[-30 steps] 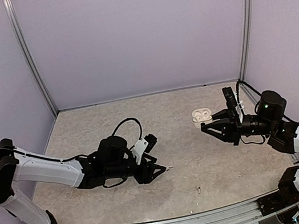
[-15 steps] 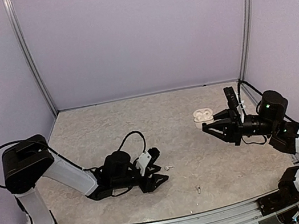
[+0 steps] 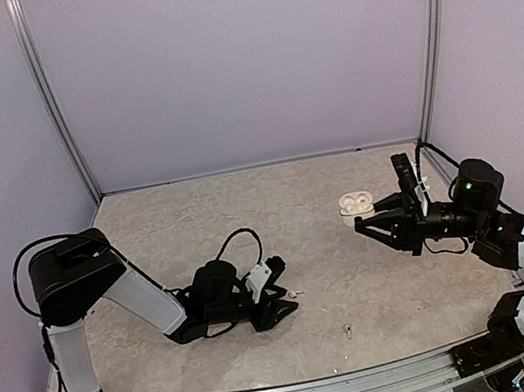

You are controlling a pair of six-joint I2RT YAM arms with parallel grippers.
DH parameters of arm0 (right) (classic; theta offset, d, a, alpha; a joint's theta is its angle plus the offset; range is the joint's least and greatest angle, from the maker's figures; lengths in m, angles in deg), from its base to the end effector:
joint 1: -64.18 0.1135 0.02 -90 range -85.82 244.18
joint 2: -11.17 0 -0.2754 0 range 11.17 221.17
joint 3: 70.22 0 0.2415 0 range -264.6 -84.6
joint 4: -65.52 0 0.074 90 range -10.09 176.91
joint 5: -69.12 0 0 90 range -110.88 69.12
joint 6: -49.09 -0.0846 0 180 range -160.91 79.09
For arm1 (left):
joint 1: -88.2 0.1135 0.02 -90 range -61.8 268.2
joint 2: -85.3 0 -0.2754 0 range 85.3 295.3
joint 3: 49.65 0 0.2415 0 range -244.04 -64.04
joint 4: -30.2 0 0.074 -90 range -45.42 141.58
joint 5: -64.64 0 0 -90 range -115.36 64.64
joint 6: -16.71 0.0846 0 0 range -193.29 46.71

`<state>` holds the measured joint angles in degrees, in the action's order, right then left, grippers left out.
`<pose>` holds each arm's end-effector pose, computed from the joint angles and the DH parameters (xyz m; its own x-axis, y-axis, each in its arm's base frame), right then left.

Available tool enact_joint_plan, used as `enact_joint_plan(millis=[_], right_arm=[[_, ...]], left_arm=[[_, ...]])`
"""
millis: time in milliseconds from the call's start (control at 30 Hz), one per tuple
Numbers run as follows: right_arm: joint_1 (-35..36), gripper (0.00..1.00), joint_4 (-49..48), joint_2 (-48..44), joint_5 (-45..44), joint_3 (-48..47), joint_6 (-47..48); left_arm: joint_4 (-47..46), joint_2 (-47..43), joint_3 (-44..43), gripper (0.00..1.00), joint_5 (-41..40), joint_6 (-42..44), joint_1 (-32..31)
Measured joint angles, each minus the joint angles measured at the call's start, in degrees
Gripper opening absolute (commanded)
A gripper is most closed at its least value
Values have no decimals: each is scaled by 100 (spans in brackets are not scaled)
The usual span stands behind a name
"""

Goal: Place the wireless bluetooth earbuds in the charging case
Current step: Pick up the right earbud from the center of the board.

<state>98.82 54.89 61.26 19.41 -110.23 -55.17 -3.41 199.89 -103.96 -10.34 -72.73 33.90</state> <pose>0.1496 0.1698 0.2838 -0.2302 0.0693 -0.9707 -0.9378 0.2507 0.2403 0.2118 -0.3323 0.0843 -0.2529 0.3682 -0.8947 0.9220 0.3720 -0.1076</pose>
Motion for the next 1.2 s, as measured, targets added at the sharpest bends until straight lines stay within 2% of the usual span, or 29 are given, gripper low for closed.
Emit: enact_joint_plan(millis=[333, 867, 1200], right_arm=[[0, 0, 15, 0, -2, 0, 52], [-13, 0, 46, 0, -2, 0, 94], [-28, 0, 39, 33, 2, 0, 114]], left_arm=[[13, 219, -223, 43, 74, 225, 98], [579, 243, -557, 19, -133, 918, 92], [1565, -212, -632, 17, -479, 1215, -197]])
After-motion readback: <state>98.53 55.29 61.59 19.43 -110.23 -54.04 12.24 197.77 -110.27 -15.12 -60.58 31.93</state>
